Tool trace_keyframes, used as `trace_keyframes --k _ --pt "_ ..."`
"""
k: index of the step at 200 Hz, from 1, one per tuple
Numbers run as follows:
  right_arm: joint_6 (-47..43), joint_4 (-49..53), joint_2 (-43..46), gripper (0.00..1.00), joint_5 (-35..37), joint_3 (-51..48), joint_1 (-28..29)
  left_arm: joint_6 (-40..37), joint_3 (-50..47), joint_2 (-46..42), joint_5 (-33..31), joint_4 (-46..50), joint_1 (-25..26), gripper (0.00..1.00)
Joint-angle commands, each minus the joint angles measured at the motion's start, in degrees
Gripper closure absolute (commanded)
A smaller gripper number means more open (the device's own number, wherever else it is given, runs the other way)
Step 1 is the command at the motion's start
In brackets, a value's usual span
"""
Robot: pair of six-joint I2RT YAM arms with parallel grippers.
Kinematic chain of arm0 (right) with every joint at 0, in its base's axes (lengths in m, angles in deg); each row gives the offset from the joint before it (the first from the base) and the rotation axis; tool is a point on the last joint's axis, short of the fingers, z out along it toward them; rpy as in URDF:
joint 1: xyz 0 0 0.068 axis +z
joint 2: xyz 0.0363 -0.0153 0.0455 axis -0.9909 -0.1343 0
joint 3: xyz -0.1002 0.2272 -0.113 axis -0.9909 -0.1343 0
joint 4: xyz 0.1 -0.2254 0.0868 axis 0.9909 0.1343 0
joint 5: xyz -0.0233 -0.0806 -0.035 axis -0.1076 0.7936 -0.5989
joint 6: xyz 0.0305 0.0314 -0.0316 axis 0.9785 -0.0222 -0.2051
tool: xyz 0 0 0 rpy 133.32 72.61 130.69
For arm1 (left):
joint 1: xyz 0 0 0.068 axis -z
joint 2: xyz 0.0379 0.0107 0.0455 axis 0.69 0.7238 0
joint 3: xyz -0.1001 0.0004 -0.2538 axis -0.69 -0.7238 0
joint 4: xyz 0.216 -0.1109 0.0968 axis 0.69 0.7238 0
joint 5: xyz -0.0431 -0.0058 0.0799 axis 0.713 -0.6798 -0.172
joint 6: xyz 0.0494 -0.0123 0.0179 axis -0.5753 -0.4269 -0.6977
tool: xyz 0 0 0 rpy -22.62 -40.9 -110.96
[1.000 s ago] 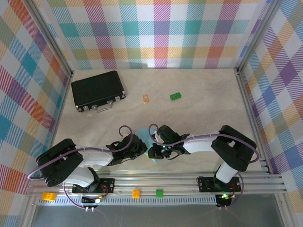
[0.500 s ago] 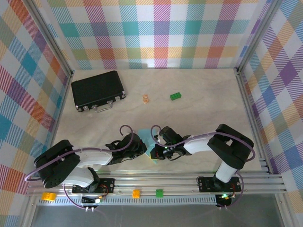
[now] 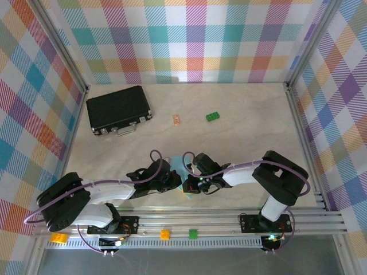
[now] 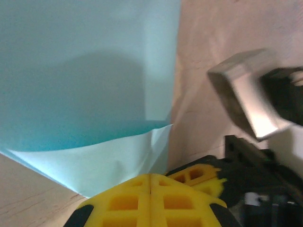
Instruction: Fold a paper plane with a square sheet of paper (pick it up from the middle)
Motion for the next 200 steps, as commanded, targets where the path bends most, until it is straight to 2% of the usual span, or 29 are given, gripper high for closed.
trace_keyframes --k 1,40,78,132,165,200 --pt "0.1 6.5 -1.1 0.96 3.8 -1.6 0.0 1.2 -1.7 2.1 -0.5 -0.5 0.5 1.0" --pt "-0.5 6.8 -1.4 0.96 3.6 -1.7 0.0 3.0 -3.4 5.0 -4.5 -1.6 -1.5 1.0" --pt "-1.0 7.7 -0.7 0.97 4.3 -2.5 0.0 3.3 -3.3 1.9 -5.8 2.2 -4.4 1.0" --pt "-3.1 10.3 -0.4 0.97 5.1 -2.3 0.0 1.2 -0.1 -0.5 -5.8 9.1 -9.1 1.0" --pt "-5.2 12.6 -0.2 0.97 5.0 -1.1 0.0 0.1 2.7 0.1 -5.6 11.8 -9.8 1.0" --pt "-5.9 13.6 0.1 0.97 5.1 -0.8 -0.1 -1.7 3.3 -5.1 -3.9 11.5 -9.6 1.0"
